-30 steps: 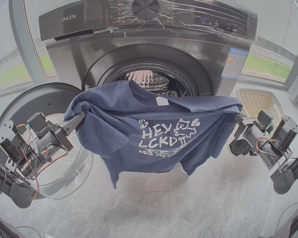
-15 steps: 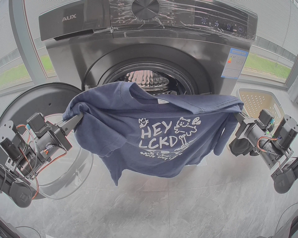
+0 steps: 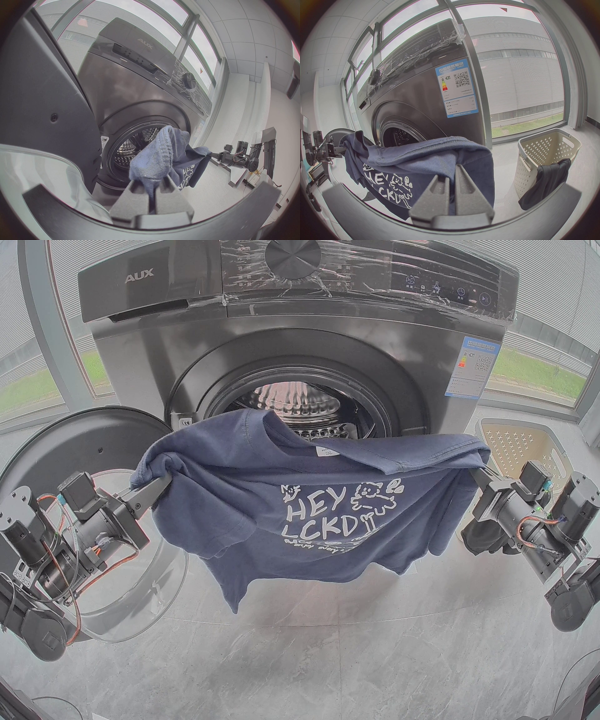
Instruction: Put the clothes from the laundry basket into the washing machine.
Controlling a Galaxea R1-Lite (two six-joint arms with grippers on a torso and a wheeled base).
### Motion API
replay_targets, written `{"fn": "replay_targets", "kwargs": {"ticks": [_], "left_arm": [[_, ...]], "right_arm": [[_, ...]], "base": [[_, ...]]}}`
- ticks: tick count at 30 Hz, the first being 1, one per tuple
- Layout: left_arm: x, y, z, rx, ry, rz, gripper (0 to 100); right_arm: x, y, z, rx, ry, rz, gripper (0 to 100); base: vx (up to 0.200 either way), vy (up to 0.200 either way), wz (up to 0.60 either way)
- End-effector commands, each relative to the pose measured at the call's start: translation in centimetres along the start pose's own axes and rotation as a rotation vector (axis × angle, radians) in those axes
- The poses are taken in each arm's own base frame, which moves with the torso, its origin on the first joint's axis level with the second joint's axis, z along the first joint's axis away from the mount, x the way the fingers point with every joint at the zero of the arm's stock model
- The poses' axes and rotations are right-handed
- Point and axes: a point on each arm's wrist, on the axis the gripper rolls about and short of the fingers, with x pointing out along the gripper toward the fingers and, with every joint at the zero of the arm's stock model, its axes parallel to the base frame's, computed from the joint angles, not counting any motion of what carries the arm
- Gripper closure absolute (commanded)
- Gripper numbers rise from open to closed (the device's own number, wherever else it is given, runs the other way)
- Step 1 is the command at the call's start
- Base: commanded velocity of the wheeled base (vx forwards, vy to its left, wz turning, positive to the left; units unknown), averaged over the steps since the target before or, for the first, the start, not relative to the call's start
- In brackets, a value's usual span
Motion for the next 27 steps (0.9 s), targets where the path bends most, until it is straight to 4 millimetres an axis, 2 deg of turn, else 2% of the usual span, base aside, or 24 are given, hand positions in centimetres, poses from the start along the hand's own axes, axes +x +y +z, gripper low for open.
{"fn": "replay_targets", "kwargs": {"ticks": [1, 17, 25, 27], "left_arm": [[0.0, -0.1, -0.1, -0.001, 0.001, -0.004, 100], [0.2, -0.8, -0.4, -0.012, 0.015, -0.033, 100], [1.1, -2.6, -0.6, -0.026, 0.011, -0.107, 100], [1.5, -3.0, -1.1, -0.035, 0.027, -0.126, 100]], "right_arm": [[0.0, 0.1, -0.2, 0.001, 0.006, 0.003, 100], [-0.1, 0.6, -0.3, 0.008, 0.012, 0.019, 100], [-0.4, 2.6, -0.7, 0.032, 0.032, 0.084, 100], [-0.6, 3.0, -1.1, 0.036, 0.047, 0.101, 100]], "base": [[0.000, 0.000, 0.00], [0.000, 0.000, 0.00], [0.000, 0.000, 0.00], [0.000, 0.000, 0.00]]}}
